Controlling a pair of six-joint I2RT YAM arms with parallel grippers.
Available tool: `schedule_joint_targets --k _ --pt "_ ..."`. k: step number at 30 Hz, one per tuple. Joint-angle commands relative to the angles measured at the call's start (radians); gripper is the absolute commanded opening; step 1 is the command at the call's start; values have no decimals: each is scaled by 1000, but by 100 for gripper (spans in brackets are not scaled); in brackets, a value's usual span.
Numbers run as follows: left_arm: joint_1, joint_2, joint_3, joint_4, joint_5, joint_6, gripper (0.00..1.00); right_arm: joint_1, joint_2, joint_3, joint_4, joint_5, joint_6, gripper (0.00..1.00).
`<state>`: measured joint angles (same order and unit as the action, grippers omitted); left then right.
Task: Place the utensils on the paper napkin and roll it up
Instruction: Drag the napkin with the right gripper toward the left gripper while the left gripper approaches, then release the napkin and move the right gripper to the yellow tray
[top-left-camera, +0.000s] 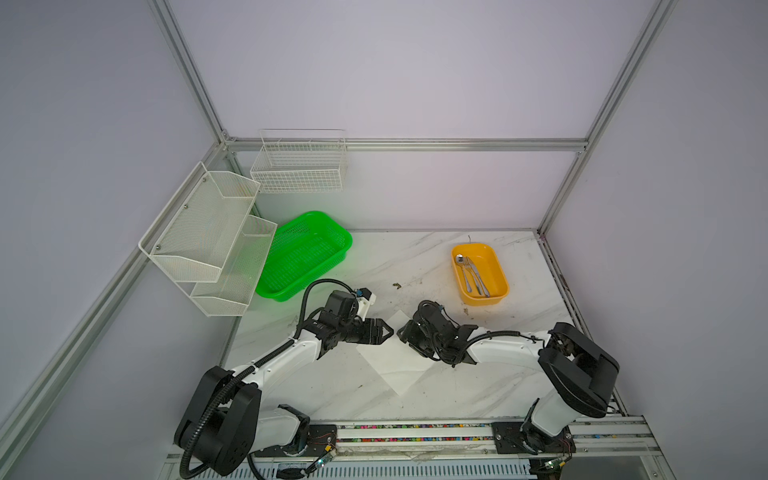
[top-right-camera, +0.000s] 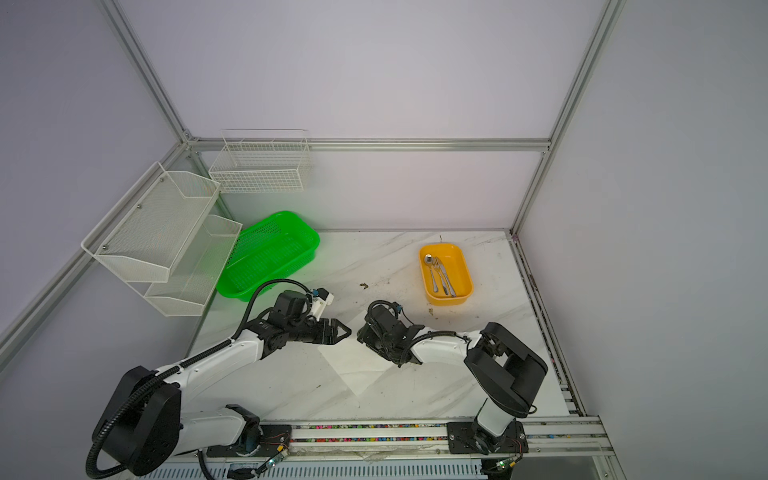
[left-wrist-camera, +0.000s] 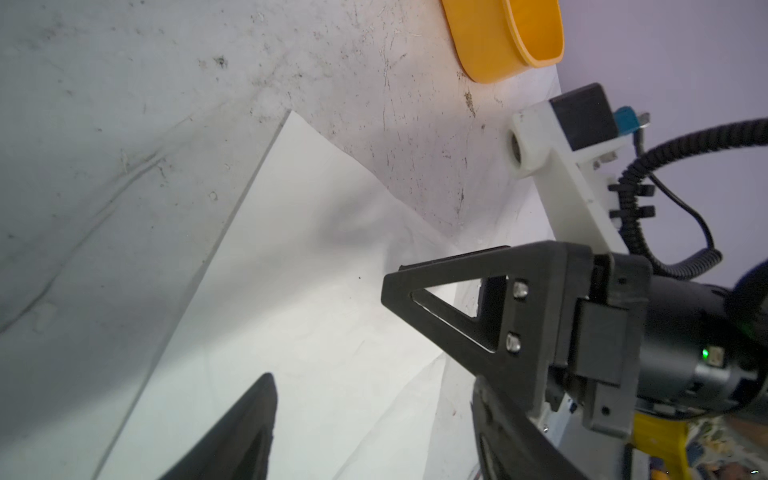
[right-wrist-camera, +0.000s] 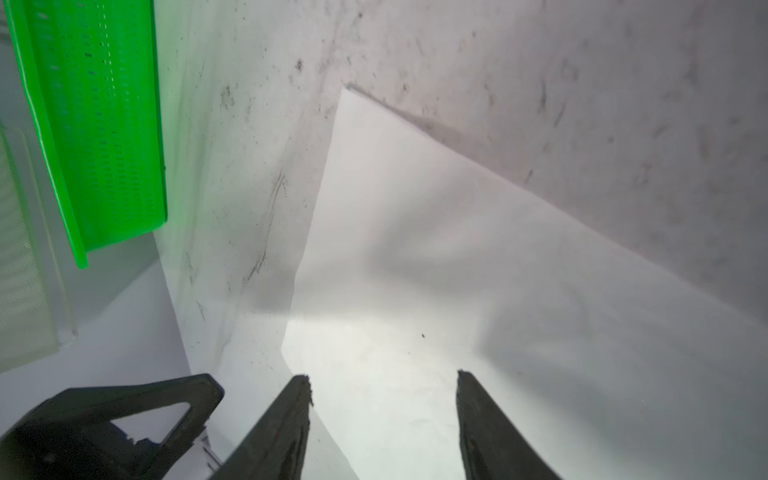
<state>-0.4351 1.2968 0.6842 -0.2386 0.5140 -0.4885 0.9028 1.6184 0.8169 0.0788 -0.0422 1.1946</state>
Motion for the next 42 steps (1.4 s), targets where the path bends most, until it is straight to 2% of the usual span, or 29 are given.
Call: schedule_joint_targets --k 1,3,5,14,20,26,35,40,42 --pt "-2 17 73 -28 50 -28 55 -10 -16 35 -95 -10 -138 53" --pt "-4 31 54 -34 49 -49 43 -10 -14 30 -128 -24 -170 48" --pt "-7 45 46 -47 56 -64 36 -11 -19 16 -127 -45 -205 46" --pt "-33 107 24 -59 -37 -130 30 -48 -6 0 -169 -35 -283 40" --pt "-50 216 38 -57 -76 -163 29 -102 6 -37 -158 -30 -295 38" --pt "-57 260 60 -33 -92 -181 29 -146 6 -70 -155 1 -298 39" --pt "-62 339 119 17 -107 -220 31 -238 55 -46 -169 8 -374 39" --pt "-65 344 152 19 -123 -251 36 -254 69 -7 -192 15 -419 39" --pt "-66 323 152 19 -133 -263 41 -261 62 18 -202 7 -449 39"
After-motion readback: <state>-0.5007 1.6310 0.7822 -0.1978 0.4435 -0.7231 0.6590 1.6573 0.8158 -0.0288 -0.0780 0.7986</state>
